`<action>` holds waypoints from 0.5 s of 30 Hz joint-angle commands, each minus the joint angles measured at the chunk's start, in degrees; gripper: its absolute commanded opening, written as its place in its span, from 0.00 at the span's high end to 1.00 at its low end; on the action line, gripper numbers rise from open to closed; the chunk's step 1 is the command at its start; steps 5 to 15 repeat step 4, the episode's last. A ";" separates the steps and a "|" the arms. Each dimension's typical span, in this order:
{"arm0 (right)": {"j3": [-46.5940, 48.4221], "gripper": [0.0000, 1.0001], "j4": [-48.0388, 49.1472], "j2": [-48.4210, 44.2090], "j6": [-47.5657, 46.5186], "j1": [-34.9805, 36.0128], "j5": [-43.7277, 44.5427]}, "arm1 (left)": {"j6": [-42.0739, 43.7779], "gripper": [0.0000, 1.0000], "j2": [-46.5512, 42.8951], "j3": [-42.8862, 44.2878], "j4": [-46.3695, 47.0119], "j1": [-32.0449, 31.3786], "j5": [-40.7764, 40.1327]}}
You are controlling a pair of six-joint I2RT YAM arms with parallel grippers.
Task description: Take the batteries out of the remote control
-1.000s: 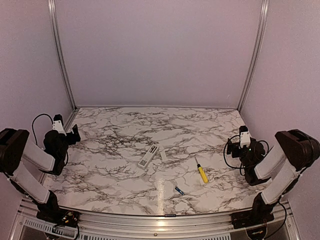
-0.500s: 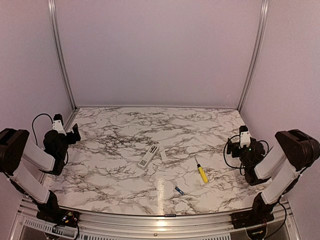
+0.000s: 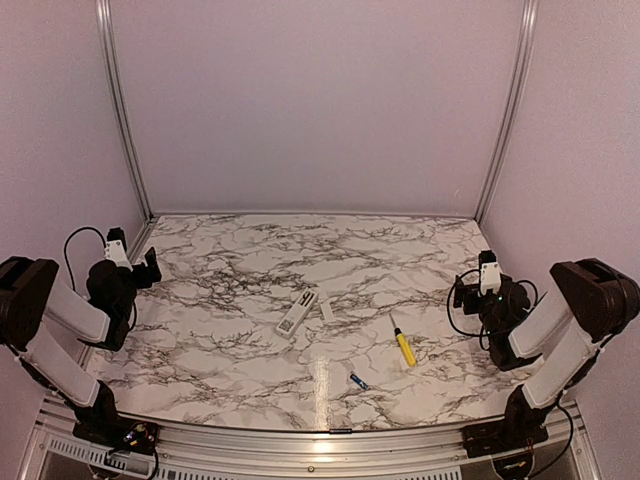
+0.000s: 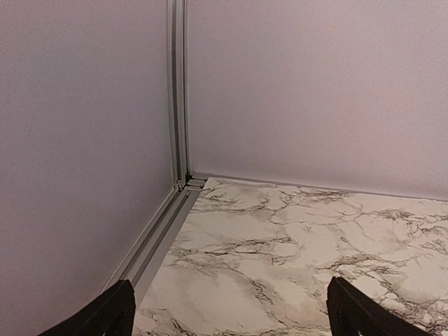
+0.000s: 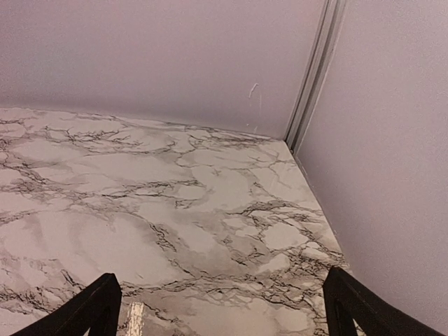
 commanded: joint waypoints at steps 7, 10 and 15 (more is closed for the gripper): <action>1.76 0.01 7.87 -0.37 0.23 -0.79 -0.28 | 0.66 0.01 0.43 -0.81 1.27 0.02 0.63; 1.76 0.01 7.87 -0.37 0.23 -0.79 -0.28 | 0.66 0.01 0.43 -0.81 1.27 0.02 0.63; 1.76 0.01 7.87 -0.37 0.23 -0.79 -0.28 | 0.66 0.01 0.43 -0.81 1.27 0.02 0.63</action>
